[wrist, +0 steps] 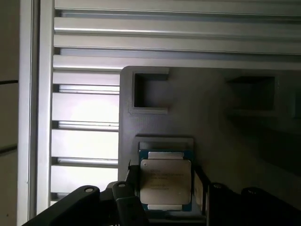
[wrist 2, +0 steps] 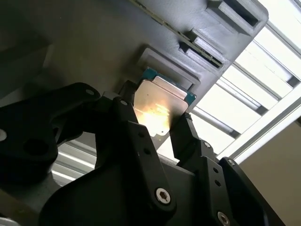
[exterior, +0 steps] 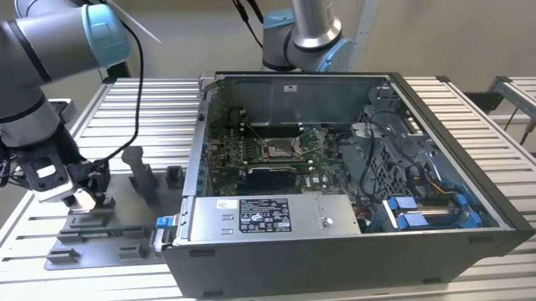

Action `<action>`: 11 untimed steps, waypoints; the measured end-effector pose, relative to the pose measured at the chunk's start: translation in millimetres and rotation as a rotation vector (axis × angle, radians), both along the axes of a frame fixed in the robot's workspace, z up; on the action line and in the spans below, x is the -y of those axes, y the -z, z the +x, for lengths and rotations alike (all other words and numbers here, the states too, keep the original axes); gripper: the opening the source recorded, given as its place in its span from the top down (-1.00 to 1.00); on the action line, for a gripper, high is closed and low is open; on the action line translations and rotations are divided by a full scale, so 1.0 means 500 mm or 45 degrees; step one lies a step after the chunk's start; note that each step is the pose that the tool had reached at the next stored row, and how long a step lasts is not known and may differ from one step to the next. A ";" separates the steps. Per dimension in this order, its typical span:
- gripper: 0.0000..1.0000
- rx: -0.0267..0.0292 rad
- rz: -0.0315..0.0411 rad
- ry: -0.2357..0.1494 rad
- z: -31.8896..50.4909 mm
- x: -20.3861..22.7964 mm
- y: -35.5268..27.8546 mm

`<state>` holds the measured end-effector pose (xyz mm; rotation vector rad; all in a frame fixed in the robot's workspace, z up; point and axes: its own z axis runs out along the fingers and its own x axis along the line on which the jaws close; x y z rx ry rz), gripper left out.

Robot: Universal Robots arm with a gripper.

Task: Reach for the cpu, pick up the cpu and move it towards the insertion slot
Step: 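Pick up the cpu and move it towards the insertion slot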

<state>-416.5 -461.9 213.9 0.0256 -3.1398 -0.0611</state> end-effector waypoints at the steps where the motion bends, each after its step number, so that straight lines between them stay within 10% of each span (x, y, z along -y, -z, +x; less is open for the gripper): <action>1: 1.00 0.0000 0.0000 0.000 0.000 0.0000 -0.003; 11: 1.00 0.0001 0.0001 0.000 0.000 0.0000 -0.043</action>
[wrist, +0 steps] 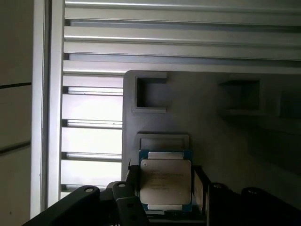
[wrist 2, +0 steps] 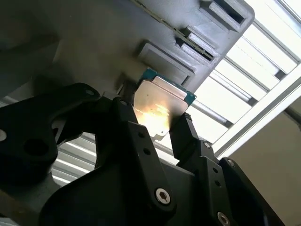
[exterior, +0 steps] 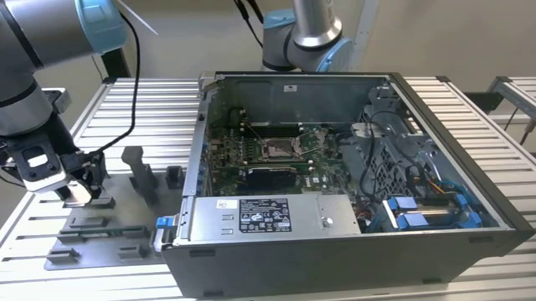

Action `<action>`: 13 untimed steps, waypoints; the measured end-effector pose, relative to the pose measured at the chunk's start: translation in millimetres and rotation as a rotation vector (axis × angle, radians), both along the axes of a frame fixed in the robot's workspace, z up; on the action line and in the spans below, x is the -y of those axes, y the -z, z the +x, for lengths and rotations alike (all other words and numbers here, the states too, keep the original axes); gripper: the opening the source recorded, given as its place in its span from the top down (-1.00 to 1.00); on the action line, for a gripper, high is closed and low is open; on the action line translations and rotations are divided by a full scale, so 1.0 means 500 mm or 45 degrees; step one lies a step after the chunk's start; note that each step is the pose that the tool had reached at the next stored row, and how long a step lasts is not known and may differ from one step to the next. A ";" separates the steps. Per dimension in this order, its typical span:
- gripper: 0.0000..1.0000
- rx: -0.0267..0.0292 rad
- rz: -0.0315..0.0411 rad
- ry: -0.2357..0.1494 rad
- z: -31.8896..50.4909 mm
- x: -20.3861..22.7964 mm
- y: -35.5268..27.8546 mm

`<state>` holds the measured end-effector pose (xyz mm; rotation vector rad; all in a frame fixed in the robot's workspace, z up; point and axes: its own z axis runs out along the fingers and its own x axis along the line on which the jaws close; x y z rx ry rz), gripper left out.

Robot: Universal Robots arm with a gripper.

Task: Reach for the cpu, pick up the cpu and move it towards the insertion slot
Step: 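Pick up the cpu and move it towards the insertion slot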

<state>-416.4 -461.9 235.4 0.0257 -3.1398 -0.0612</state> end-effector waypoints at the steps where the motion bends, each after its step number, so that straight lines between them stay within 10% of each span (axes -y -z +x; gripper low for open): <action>1: 1.00 0.0000 0.0000 0.000 0.000 -0.0001 -0.003; 13: 1.00 0.0000 0.0000 0.000 0.000 0.0000 -0.044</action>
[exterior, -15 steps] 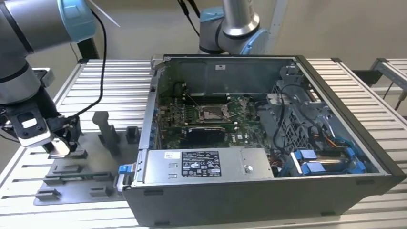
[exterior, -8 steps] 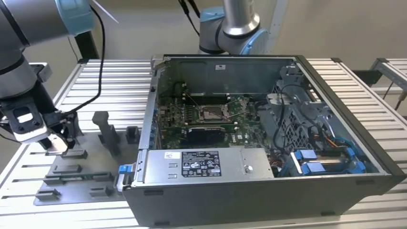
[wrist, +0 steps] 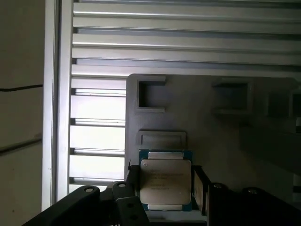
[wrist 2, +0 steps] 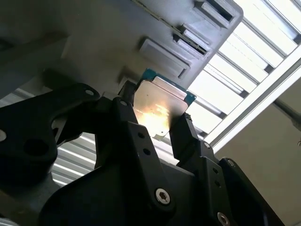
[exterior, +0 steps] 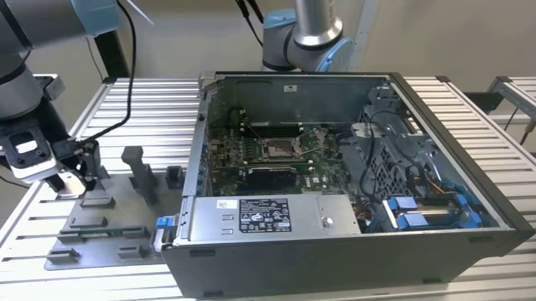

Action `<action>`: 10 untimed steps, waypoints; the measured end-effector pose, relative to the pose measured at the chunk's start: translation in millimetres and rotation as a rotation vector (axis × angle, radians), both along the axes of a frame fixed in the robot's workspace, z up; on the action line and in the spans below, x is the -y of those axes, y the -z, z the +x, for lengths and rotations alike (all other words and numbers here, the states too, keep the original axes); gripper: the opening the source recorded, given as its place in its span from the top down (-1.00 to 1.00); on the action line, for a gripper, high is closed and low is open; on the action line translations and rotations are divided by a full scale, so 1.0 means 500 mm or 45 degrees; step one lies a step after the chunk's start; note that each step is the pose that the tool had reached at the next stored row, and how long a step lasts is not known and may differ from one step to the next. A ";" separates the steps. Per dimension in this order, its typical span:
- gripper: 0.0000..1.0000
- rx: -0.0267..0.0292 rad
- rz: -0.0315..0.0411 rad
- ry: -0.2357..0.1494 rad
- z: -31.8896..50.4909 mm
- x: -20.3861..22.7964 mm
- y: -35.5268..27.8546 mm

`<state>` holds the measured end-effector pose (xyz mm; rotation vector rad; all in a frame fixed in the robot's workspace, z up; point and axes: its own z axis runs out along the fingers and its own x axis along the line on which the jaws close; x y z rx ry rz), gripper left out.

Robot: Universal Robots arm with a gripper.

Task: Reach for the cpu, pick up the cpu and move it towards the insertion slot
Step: 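Pick up the cpu and move it towards the insertion slot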

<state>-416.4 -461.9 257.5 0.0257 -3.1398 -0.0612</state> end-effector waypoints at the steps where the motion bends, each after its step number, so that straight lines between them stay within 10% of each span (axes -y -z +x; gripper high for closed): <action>1: 1.00 -0.0001 0.0000 0.000 0.000 0.0000 -0.003; 10: 1.00 0.0000 0.0000 0.000 0.000 0.0000 -0.022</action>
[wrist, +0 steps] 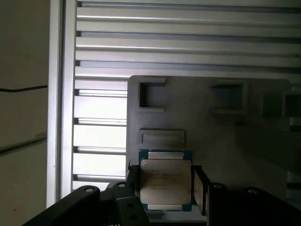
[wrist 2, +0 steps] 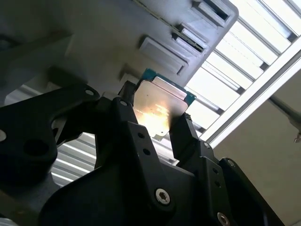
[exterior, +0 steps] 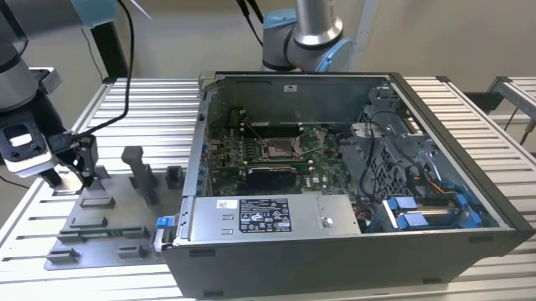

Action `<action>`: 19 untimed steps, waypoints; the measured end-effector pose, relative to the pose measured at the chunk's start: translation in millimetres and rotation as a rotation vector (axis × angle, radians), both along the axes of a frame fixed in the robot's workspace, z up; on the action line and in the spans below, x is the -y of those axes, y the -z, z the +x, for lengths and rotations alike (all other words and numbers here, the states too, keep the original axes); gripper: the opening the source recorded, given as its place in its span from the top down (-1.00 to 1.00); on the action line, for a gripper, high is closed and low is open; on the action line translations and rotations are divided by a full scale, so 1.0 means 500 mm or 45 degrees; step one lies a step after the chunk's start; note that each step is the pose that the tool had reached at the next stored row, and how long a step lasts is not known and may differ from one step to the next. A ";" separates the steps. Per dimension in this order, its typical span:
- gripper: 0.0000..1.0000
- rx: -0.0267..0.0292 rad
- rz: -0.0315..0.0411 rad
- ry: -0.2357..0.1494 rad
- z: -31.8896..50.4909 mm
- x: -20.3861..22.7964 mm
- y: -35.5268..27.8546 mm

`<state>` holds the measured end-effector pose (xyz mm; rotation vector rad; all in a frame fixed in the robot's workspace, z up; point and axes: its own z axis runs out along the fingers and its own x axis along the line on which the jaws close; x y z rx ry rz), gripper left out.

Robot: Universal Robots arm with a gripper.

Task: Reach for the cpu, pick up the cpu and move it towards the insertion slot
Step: 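Pick up the cpu and move it towards the insertion slot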

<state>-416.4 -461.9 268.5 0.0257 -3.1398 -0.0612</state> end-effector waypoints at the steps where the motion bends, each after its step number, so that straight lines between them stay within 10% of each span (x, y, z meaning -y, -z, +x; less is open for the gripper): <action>1: 1.00 0.0000 0.0000 0.000 0.000 0.0000 -0.002; 19: 1.00 -0.0001 0.0000 0.000 0.000 0.0000 -0.052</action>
